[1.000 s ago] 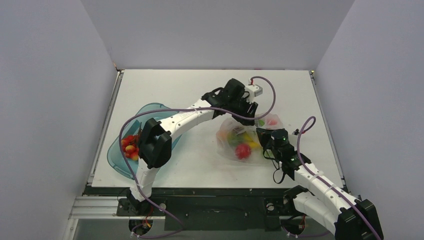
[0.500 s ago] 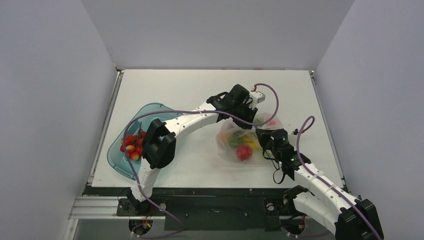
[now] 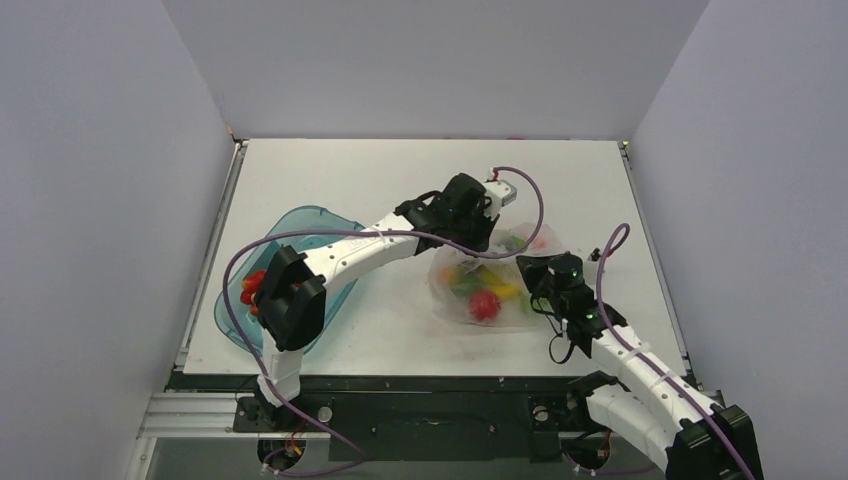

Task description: Take the fake fruits out of the plastic bag

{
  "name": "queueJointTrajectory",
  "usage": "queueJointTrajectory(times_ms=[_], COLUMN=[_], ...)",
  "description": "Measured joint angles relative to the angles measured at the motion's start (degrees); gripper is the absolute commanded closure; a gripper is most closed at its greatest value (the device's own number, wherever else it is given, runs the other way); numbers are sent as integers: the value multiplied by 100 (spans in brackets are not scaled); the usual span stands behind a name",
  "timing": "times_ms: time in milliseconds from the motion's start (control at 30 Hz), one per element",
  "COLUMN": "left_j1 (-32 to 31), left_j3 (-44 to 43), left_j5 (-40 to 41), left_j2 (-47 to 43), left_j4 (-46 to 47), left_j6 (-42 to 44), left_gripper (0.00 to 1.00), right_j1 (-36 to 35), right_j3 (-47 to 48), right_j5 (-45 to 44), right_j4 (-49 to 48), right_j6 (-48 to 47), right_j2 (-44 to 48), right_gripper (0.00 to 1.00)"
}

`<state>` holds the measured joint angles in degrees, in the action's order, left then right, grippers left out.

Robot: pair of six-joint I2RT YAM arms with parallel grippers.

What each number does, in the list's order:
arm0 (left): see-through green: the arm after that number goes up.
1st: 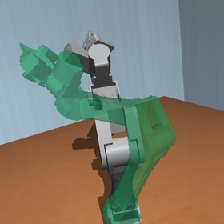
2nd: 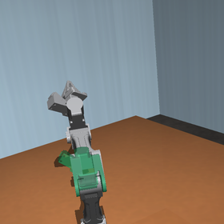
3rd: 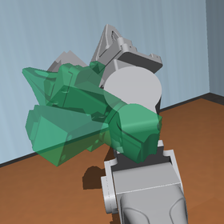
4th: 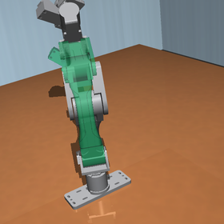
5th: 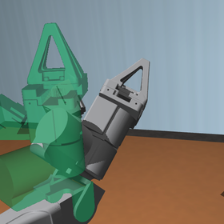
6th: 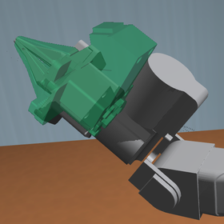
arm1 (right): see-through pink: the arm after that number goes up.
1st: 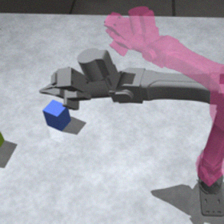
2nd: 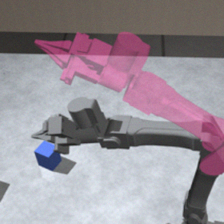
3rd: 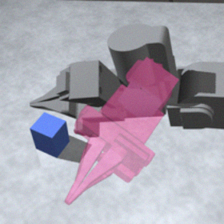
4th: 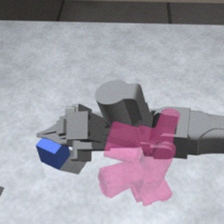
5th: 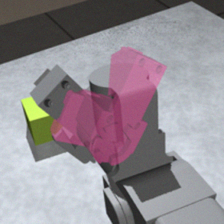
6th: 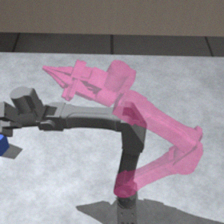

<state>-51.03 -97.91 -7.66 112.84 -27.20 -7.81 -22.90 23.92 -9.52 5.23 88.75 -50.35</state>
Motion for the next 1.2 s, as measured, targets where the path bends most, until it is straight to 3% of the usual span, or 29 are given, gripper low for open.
queueJointTrajectory(times_ms=[200,667,933,1200], left_j1=[-7,59,411,1340], left_j3=[170,544,636,756], left_j5=[590,2297,1799,697], left_j2=[-297,-730,-931,-1143], left_j4=[98,90,210,402], left_j6=[-50,-535,-911,-1239], left_gripper=[100,100,100,100], right_j1=[686,3154,4022,3860], right_j3=[83,92,164,1392], right_j5=[417,1915,2680,2693], right_j4=[-7,507,699,1349], right_j6=[-723,-1836,-2564,-4170], right_j2=[275,621,138,-389], right_gripper=[100,100,100,97])
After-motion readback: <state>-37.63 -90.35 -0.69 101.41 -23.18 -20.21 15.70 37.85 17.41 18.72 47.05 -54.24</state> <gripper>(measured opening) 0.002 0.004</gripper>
